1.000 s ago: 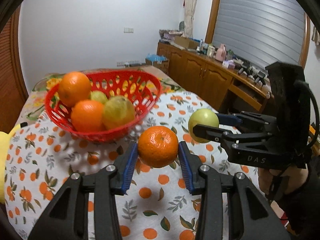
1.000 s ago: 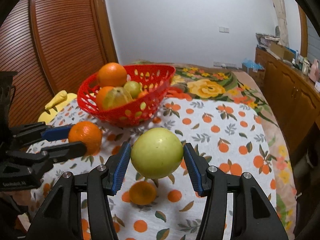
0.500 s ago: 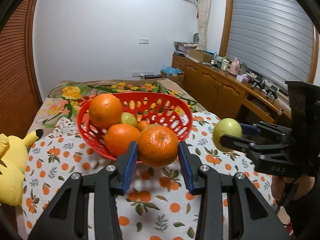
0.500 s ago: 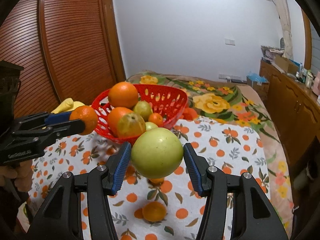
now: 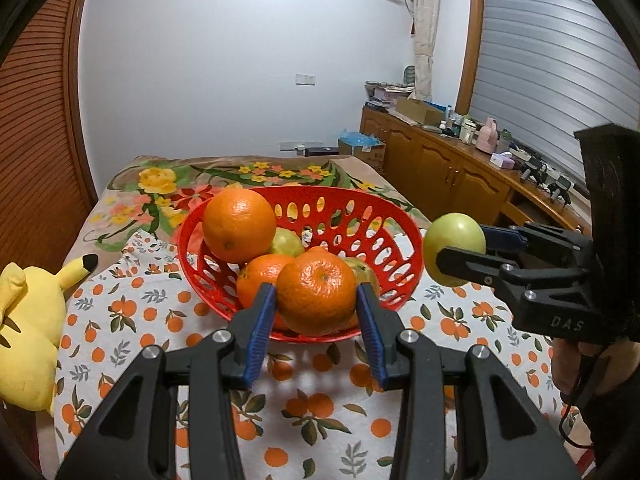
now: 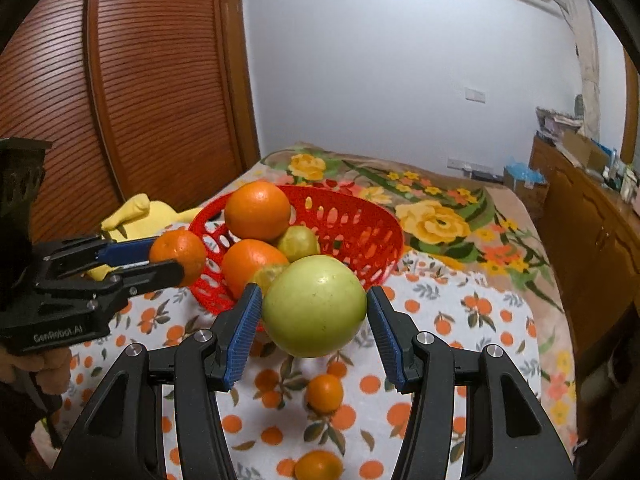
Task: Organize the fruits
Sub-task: 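Carry the green pomelo with the right tool while the left tool carries the mandarin to the basket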
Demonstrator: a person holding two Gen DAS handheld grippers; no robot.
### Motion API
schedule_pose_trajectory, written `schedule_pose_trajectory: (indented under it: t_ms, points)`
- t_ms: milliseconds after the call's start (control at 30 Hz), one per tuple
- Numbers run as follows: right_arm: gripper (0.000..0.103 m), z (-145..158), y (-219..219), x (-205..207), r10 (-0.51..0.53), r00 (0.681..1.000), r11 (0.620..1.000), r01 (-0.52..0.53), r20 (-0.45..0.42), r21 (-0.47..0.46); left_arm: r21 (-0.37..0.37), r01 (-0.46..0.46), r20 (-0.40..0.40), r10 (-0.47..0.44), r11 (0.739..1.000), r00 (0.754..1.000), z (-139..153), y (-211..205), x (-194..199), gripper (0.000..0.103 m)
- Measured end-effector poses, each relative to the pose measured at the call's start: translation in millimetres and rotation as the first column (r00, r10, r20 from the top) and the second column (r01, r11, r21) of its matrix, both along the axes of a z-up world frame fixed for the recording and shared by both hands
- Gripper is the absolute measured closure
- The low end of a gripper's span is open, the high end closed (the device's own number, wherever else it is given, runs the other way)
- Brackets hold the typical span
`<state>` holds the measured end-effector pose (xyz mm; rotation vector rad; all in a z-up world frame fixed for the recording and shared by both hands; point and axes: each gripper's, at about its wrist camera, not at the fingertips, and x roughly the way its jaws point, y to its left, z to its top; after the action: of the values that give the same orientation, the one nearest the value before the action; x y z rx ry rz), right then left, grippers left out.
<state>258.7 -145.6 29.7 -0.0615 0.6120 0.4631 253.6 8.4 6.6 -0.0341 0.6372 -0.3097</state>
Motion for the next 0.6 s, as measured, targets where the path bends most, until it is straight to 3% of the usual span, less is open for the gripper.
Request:
schedule_pose_trajectory:
  t_ms: [600]
  points:
    - [0.048, -27, 17, 56, -0.027, 0.995, 0.998, 0.021, -0.092, -0.064, 0.025, -0.017, -0.015, 0.018, 1.000, 1.000, 4, 2, 26, 0.064]
